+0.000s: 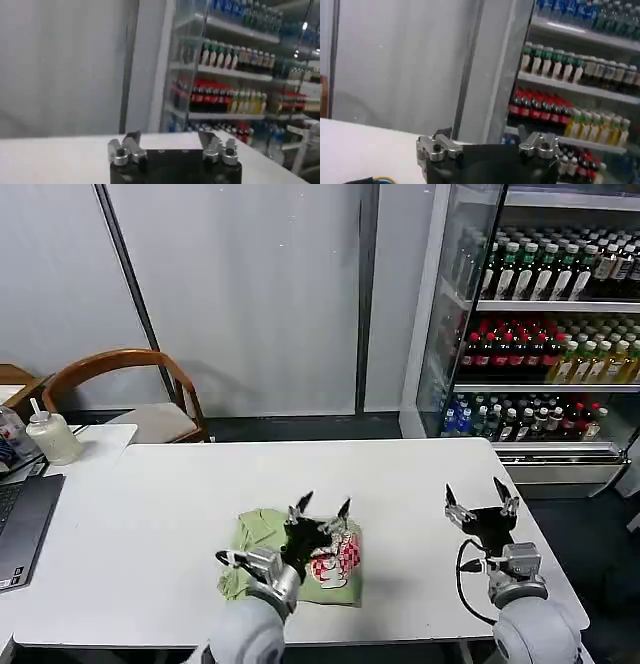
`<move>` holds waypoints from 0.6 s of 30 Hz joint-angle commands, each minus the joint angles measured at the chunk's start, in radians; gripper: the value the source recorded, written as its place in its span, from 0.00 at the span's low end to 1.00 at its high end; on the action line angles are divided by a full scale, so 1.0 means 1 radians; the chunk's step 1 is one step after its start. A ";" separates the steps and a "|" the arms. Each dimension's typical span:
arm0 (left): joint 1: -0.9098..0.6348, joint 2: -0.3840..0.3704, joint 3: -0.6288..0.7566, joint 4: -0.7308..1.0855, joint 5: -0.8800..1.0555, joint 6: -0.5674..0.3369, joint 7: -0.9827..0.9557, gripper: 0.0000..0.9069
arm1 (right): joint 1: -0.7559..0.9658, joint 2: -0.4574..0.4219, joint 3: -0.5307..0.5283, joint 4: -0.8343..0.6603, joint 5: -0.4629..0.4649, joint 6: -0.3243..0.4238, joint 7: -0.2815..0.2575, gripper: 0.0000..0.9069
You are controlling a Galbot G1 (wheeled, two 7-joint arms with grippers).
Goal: Fold and organize the clothes.
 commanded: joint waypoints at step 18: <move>0.077 0.231 -0.544 0.330 0.225 -0.389 0.302 1.00 | 0.262 0.123 -0.180 -0.287 -0.104 0.094 -0.050 1.00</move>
